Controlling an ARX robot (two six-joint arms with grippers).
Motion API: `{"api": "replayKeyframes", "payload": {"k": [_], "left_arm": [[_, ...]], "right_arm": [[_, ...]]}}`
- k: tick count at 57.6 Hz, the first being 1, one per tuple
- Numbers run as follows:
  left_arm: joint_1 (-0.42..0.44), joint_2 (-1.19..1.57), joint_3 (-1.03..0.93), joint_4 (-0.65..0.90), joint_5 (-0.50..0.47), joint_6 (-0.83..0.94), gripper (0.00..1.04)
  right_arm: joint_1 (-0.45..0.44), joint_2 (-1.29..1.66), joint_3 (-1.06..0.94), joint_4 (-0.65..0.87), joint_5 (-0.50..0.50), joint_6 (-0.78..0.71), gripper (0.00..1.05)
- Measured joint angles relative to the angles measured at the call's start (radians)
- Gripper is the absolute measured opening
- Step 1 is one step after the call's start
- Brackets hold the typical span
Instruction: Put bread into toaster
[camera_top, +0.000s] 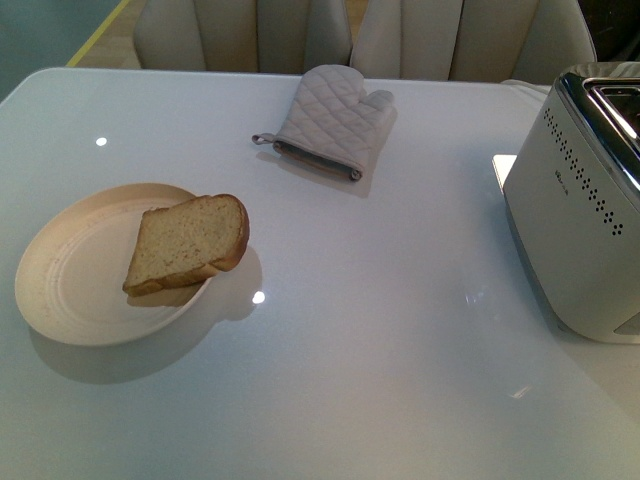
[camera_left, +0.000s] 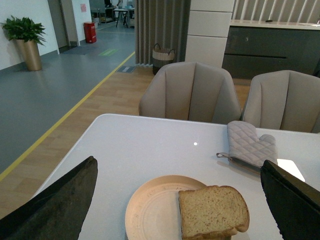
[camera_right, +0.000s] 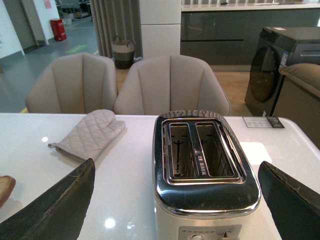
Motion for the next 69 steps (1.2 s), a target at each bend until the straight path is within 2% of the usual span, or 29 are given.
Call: {"api": "replayKeyframes", "payload": {"k": [44, 46, 49, 53, 60, 69], "left_arm": [[0.0, 0.002, 0.001, -0.002, 0.003, -0.001, 0.97], [0.005, 0.033, 0.028, -0.078, 0.036, -0.01, 0.97], [0.01, 0.17, 0.126, -0.299, 0.089, -0.031, 0.97], [0.027, 0.319, 0.186, -0.453, 0.127, -0.038, 0.97], [0.093, 0.426, 0.189, -0.374, 0.185, -0.014, 0.97], [0.174, 0.713, 0.208, -0.083, 0.214, 0.054, 0.97]], "right_arm": [[0.0, 0.0, 0.0, 0.0, 0.0, 0.0, 0.96], [0.0, 0.0, 0.0, 0.0, 0.0, 0.0, 0.96], [0.0, 0.0, 0.0, 0.0, 0.0, 0.0, 0.96], [0.0, 0.0, 0.0, 0.0, -0.001, 0.0, 0.96], [0.0, 0.0, 0.0, 0.0, -0.002, 0.0, 0.96], [0.0, 0.0, 0.0, 0.0, -0.002, 0.0, 0.96]]}}
